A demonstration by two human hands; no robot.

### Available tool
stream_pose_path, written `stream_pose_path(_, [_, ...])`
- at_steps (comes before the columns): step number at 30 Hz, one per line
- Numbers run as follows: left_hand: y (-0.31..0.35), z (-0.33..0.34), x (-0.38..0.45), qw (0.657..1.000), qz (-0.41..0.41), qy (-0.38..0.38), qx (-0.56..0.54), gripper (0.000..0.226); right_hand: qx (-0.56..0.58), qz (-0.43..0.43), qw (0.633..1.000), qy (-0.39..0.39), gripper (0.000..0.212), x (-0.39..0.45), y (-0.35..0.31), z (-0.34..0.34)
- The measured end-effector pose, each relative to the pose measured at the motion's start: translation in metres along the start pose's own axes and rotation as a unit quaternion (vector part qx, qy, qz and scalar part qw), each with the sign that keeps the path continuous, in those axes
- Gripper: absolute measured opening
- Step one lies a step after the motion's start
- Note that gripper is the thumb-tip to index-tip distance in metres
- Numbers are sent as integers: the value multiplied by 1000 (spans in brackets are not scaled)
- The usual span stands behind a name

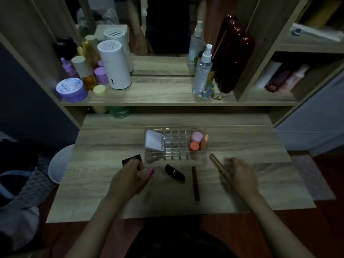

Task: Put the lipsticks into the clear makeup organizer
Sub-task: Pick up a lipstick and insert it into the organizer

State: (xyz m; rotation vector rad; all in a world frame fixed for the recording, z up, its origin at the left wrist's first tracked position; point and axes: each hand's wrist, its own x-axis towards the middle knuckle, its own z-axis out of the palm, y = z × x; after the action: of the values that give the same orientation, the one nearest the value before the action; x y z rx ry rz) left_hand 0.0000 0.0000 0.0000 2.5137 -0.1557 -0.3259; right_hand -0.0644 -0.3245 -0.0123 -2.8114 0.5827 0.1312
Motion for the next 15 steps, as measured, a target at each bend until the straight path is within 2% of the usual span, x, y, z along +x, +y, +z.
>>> stream_pose_path(4, [-12, 11, -6, 998, 0, -38, 45, 31, 13, 46, 998, -36, 28, -2, -3, 3])
stream_pose_path(10, [-19, 19, -6, 997, 22, -37, 67, 23, 75, 70, 995, -11, 5, -2, 1, 13])
stream_pose_path(12, [-20, 20, -5, 998, 19, -32, 58, 21, 144, 98, 984, 24, 5, 0, 3, 11])
stream_pose_path(15, [-20, 20, -5, 999, 13, -20, 38, 18, 283, 97, 942, 151, 16, 6, -5, -9])
